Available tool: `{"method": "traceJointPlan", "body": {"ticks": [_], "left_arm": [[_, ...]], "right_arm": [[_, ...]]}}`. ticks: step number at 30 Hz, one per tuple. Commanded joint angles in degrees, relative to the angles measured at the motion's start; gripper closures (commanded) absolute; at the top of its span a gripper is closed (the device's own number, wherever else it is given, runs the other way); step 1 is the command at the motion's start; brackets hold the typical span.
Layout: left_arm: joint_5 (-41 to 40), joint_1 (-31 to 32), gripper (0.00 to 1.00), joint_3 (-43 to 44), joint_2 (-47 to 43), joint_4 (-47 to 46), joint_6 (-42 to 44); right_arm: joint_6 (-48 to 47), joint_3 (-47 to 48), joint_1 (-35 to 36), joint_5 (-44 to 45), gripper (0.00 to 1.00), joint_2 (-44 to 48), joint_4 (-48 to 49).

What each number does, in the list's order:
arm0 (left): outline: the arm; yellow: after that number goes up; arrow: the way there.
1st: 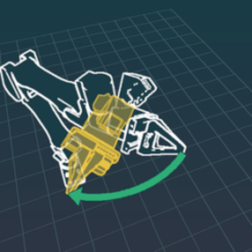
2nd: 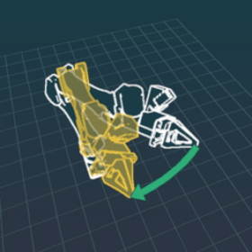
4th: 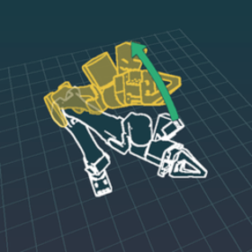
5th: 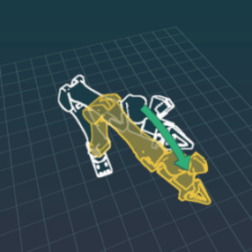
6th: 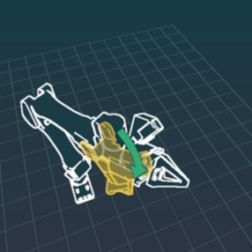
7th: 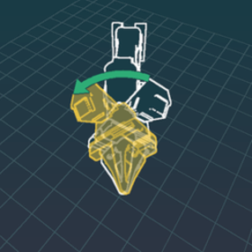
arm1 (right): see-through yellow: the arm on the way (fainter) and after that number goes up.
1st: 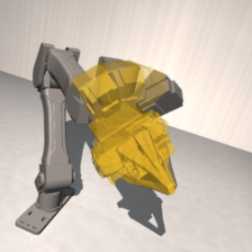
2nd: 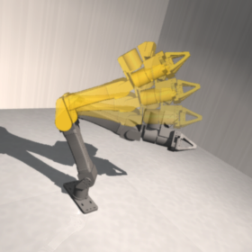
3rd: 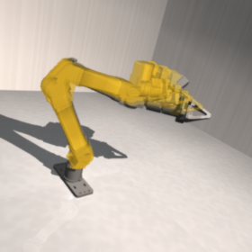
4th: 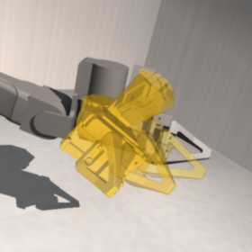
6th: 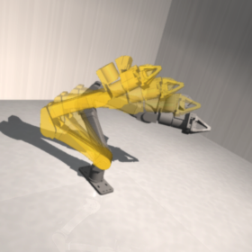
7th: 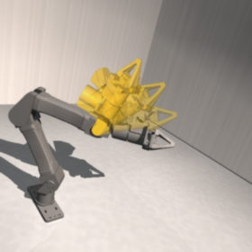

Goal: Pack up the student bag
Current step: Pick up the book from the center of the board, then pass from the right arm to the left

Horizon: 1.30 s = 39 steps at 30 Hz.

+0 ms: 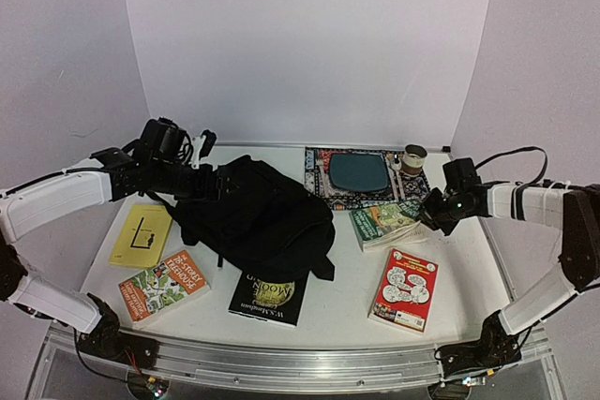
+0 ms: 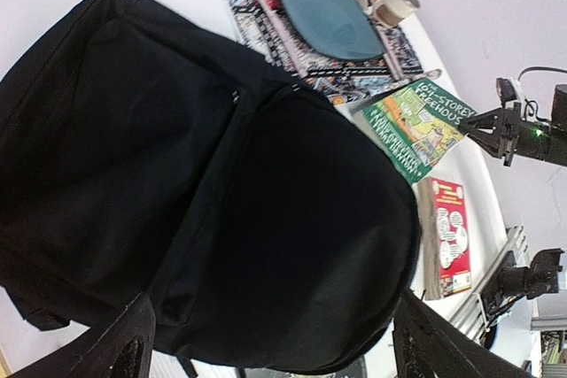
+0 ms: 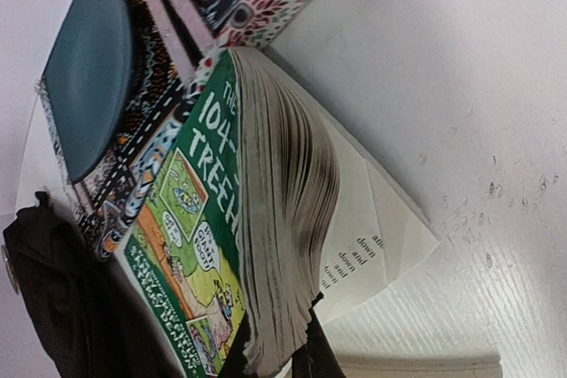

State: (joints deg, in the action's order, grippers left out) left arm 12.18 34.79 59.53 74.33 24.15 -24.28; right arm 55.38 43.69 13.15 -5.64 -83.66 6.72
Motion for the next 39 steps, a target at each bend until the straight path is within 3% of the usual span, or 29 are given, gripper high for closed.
{"method": "traceJointPlan", "body": {"ticks": [1,12,21,31,39], "left_arm": [[2.87,1.24,0.05,4.72,0.27,-3.59,0.69],[3.82,6.10,0.01,9.09,3.58,-7.36,1.66],[8.90,7.62,0.01,9.53,8.19,-14.16,1.01],[15.67,9.34,0.01,12.57,15.08,-20.22,1.39],[19.07,9.41,0.00,13.63,18.32,-26.23,4.32]], "right_arm": [[-6.38,1.64,0.06,-6.14,1.00,6.41,-1.87],[-18.91,11.59,0.42,-22.78,1.00,10.88,-3.73],[-26.10,17.20,4.76,-35.36,1.00,9.98,-2.51],[-32.28,23.66,12.94,-44.97,1.00,7.13,-1.97],[-34.50,26.99,15.28,-50.04,1.00,5.97,-1.92]]}}
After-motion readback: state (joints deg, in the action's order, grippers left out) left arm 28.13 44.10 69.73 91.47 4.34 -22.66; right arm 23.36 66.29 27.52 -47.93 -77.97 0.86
